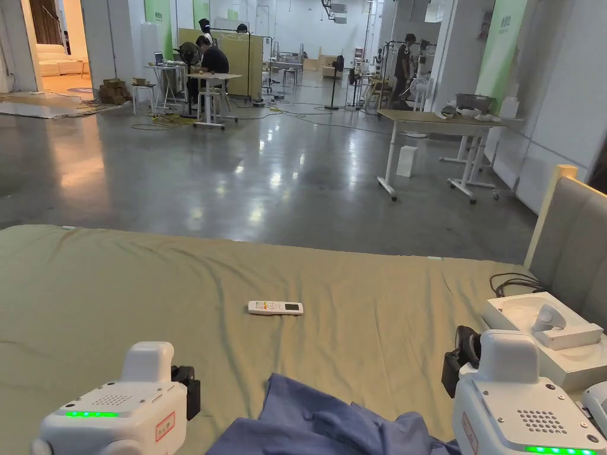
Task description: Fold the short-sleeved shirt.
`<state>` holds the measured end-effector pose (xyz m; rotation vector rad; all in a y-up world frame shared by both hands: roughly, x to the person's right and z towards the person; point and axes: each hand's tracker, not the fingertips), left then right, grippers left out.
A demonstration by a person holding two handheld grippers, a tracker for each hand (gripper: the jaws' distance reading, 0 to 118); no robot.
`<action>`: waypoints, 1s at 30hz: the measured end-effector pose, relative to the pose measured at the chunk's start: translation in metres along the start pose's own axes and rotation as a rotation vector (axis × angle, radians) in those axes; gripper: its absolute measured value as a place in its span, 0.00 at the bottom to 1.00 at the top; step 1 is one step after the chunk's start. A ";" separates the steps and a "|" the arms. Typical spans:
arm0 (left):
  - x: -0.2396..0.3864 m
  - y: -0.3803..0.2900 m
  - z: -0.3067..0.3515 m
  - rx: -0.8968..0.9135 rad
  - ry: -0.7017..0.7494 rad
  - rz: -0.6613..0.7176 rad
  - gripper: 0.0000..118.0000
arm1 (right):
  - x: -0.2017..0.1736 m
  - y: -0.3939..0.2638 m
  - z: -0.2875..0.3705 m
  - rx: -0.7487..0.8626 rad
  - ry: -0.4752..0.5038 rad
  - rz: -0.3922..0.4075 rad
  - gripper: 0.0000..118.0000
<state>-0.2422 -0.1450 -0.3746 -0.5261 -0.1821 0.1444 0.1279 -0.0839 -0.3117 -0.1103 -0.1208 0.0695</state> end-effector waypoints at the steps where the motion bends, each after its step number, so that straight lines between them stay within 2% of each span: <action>1: -0.005 -0.006 -0.010 -0.039 0.003 0.006 0.01 | 0.001 -0.001 -0.001 -0.003 0.001 0.002 0.00; 5: -0.025 -0.024 -0.057 -0.247 -0.001 0.058 0.01 | 0.006 -0.006 -0.007 -0.030 -0.001 0.007 0.00; 6: -0.029 -0.028 -0.070 -0.321 0.005 0.067 0.04 | 0.007 -0.009 -0.009 -0.037 -0.004 0.008 0.00; 7: -0.032 -0.033 -0.080 -0.349 0.029 0.071 0.10 | 0.008 -0.011 -0.011 -0.045 -0.005 0.010 0.00; 8: -0.034 -0.039 -0.088 -0.385 0.035 0.081 0.23 | 0.009 -0.013 -0.012 -0.052 -0.006 0.012 0.00; 9: -0.038 -0.043 -0.099 -0.424 0.042 0.088 0.41 | 0.010 -0.015 -0.013 -0.060 -0.009 0.015 0.00; 10: -0.042 -0.047 -0.105 -0.444 0.044 0.103 0.49 | 0.010 -0.017 -0.014 -0.066 -0.010 0.018 0.00; 13: -0.048 -0.058 -0.128 -0.529 0.023 0.172 0.49 | 0.014 -0.025 -0.019 -0.091 -0.012 0.022 0.00; 16: -0.047 -0.068 -0.146 -0.572 0.045 0.156 0.53 | 0.017 -0.033 -0.024 -0.118 -0.020 0.024 0.00; 21: -0.041 -0.089 -0.170 -0.660 0.106 0.087 0.53 | 0.023 -0.045 -0.031 -0.159 -0.028 0.030 0.00; 23: -0.033 -0.089 -0.169 -0.636 0.123 0.022 0.53 | 0.024 -0.050 -0.033 -0.174 -0.033 0.033 0.00; 25: -0.023 -0.087 -0.168 -0.633 0.160 -0.046 0.50 | 0.026 -0.054 -0.036 -0.189 -0.037 0.033 0.00; 27: -0.015 -0.088 -0.168 -0.634 0.174 -0.063 0.41 | 0.028 -0.058 -0.039 -0.202 -0.040 0.029 0.00; 28: -0.011 -0.089 -0.167 -0.616 0.167 -0.057 0.41 | 0.029 -0.060 -0.042 -0.209 -0.043 0.028 0.00; 30: -0.006 -0.091 -0.167 -0.611 0.156 -0.083 0.35 | 0.032 -0.063 -0.047 -0.226 -0.044 0.023 0.00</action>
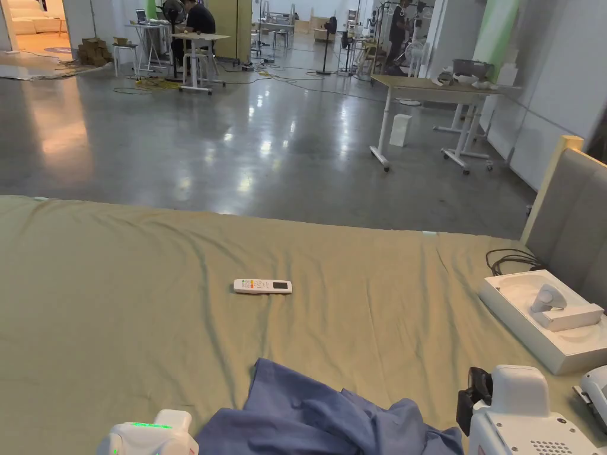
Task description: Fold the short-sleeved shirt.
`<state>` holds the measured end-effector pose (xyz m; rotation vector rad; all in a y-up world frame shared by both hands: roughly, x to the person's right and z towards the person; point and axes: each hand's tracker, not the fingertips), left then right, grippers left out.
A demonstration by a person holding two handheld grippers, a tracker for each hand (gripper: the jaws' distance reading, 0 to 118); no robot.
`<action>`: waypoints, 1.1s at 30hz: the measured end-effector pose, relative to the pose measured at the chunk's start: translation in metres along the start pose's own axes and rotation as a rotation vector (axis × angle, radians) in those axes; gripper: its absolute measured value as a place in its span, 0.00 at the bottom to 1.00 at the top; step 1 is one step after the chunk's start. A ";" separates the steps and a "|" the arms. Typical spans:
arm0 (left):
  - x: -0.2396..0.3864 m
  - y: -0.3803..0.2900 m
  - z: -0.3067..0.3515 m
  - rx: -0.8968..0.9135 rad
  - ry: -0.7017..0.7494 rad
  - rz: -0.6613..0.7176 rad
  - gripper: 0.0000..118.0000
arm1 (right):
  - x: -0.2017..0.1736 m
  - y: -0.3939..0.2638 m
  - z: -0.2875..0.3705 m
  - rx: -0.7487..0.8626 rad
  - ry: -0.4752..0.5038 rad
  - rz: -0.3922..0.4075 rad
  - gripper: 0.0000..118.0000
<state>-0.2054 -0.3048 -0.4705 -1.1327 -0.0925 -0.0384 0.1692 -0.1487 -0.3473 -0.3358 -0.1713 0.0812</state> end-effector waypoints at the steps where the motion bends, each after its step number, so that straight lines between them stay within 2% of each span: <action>1: 0.004 -0.001 0.001 0.007 -0.003 -0.013 0.28 | 0.002 -0.001 -0.005 -0.017 0.004 -0.004 0.00; 2: 0.006 -0.004 0.002 -0.014 -0.023 -0.025 0.20 | 0.004 -0.002 -0.011 -0.041 0.003 -0.008 0.00; 3: 0.008 -0.005 0.002 -0.011 -0.038 -0.042 0.08 | 0.007 -0.004 -0.017 -0.067 -0.001 -0.011 0.00; 4: 0.006 -0.009 0.003 -0.008 -0.061 -0.048 0.05 | 0.012 -0.005 -0.026 -0.101 -0.002 -0.018 0.00; 8: -0.001 -0.014 0.014 0.043 -0.157 -0.003 0.03 | 0.032 -0.010 -0.055 -0.189 0.024 -0.034 0.00; 10: -0.006 -0.014 0.034 0.117 -0.154 -0.034 0.03 | 0.039 -0.011 -0.071 -0.256 0.021 -0.009 0.16; 13: -0.013 -0.009 0.051 0.172 -0.130 -0.064 0.03 | 0.049 -0.016 -0.099 -0.384 0.061 0.009 0.35; 15: -0.020 -0.008 0.061 0.176 -0.184 0.004 0.03 | 0.052 -0.025 -0.124 -0.495 0.073 0.017 0.44; 19: -0.027 -0.002 0.076 0.250 -0.169 0.008 0.03 | 0.054 -0.047 -0.165 -0.645 0.093 0.032 0.50; 25: -0.033 -0.002 0.076 0.261 -0.156 0.038 0.03 | 0.046 -0.087 -0.214 -0.837 0.106 0.073 0.48; 27: -0.034 -0.004 0.072 0.257 -0.152 0.042 0.03 | 0.042 -0.099 -0.218 -0.869 0.103 0.071 0.34; 29: -0.034 -0.008 0.068 0.245 -0.147 0.042 0.03 | 0.042 -0.105 -0.214 -0.822 0.117 0.034 0.33; 30: -0.034 -0.010 0.066 0.229 -0.140 0.042 0.03 | 0.041 -0.106 -0.211 -0.783 0.084 0.028 0.30; 33: -0.035 -0.013 0.064 0.218 -0.137 0.047 0.03 | 0.037 -0.107 -0.200 -0.769 0.101 0.018 0.06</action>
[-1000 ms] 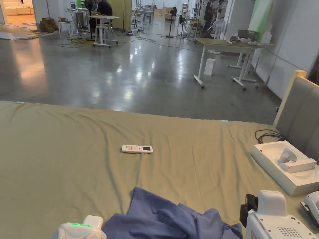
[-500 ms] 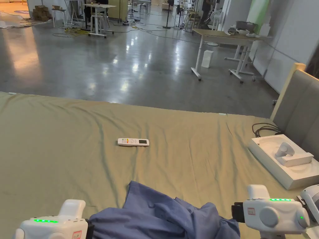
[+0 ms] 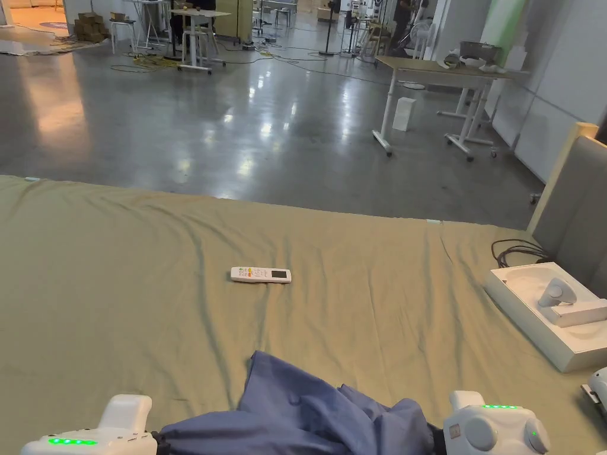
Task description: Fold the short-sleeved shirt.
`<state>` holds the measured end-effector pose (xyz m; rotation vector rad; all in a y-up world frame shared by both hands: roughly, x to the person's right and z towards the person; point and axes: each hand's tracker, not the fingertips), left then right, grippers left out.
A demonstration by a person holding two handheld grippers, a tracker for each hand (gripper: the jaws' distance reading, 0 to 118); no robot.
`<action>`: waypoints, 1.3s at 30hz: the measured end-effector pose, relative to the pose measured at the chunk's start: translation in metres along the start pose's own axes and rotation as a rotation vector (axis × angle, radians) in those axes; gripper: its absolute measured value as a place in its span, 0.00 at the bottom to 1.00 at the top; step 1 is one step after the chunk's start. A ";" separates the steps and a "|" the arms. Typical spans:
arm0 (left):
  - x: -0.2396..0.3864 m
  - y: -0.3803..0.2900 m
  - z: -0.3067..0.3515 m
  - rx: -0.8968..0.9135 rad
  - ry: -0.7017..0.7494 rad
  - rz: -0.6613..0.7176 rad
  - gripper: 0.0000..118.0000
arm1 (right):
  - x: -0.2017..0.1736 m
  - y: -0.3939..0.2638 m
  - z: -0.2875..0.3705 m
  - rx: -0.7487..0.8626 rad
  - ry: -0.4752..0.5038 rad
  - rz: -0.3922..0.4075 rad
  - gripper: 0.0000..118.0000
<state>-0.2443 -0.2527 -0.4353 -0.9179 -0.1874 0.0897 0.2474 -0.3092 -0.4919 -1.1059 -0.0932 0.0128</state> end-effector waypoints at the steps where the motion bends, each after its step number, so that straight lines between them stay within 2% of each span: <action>1: 0.000 0.000 0.000 -0.001 0.000 0.000 0.03 | -0.001 -0.001 0.002 0.010 -0.015 0.001 0.05; 4: -0.001 0.002 0.005 0.003 -0.002 0.003 0.03 | 0.001 -0.002 0.018 0.058 0.010 0.000 0.04; 12: 0.000 0.030 0.044 0.128 0.023 -0.010 0.03 | 0.007 0.007 0.110 0.346 0.030 -0.017 0.04; 16: -0.006 0.055 0.077 0.215 0.035 -0.030 0.03 | 0.005 0.017 0.167 0.476 0.008 0.021 0.04; 22: -0.027 0.103 0.138 0.350 0.062 -0.029 0.03 | 0.009 0.037 0.250 0.655 -0.048 0.024 0.04; 30: -0.055 0.158 0.216 0.481 0.137 -0.027 0.03 | 0.021 0.065 0.326 0.762 -0.082 0.024 0.04; 34: -0.065 0.178 0.240 0.519 0.139 0.000 0.03 | 0.029 0.077 0.352 0.805 -0.009 -0.068 0.03; 39: -0.063 0.191 0.252 0.527 0.144 -0.021 0.03 | 0.024 0.090 0.366 0.813 -0.037 -0.055 0.03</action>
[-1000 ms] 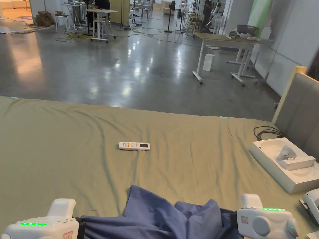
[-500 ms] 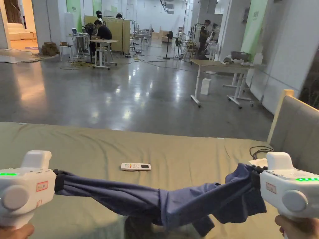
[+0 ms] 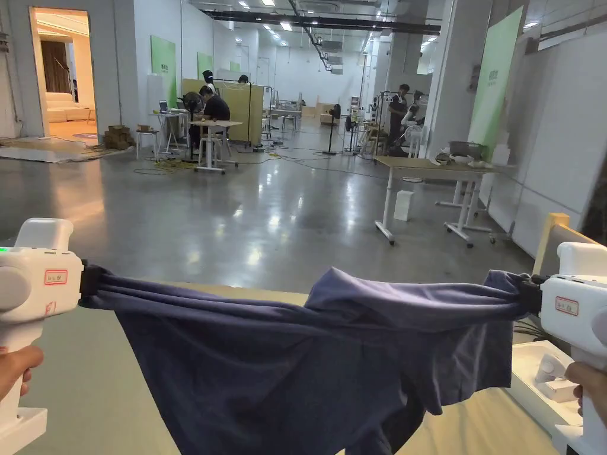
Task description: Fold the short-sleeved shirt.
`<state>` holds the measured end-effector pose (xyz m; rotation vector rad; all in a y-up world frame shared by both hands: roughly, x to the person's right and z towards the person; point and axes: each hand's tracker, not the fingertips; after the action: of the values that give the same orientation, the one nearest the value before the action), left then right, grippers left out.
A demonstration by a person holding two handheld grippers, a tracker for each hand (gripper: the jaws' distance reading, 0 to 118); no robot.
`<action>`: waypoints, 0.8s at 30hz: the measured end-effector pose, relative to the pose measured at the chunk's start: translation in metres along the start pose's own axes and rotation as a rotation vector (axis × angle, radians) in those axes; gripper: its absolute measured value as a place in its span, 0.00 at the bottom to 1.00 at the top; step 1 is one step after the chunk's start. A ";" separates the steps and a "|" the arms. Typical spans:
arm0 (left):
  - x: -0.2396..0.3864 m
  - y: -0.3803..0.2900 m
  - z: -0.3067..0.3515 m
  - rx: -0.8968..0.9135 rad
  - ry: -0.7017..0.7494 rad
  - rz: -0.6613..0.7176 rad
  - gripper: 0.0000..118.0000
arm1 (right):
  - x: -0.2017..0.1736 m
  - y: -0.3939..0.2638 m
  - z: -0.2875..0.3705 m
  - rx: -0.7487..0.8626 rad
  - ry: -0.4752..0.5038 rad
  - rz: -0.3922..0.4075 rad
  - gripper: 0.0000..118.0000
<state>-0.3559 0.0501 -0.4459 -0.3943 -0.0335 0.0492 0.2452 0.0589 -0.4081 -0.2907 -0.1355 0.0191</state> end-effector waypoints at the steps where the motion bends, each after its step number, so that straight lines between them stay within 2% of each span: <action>1: 0.001 0.003 0.001 0.005 0.001 -0.004 0.03 | -0.001 0.003 0.001 0.006 -0.004 0.002 0.03; 12: 0.007 0.038 -0.018 0.015 0.014 -0.013 0.03 | -0.011 0.035 -0.013 0.018 -0.030 0.041 0.03; 20: 0.011 0.073 -0.061 0.008 0.044 -0.033 0.03 | -0.023 0.065 -0.040 0.034 -0.056 0.024 0.03; 24: 0.013 0.092 -0.084 0.016 0.067 -0.031 0.03 | -0.034 0.084 -0.063 0.060 -0.071 0.047 0.03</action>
<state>-0.3432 0.1034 -0.5580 -0.3790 0.0273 0.0056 0.2202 0.1205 -0.4962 -0.2329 -0.1987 0.0800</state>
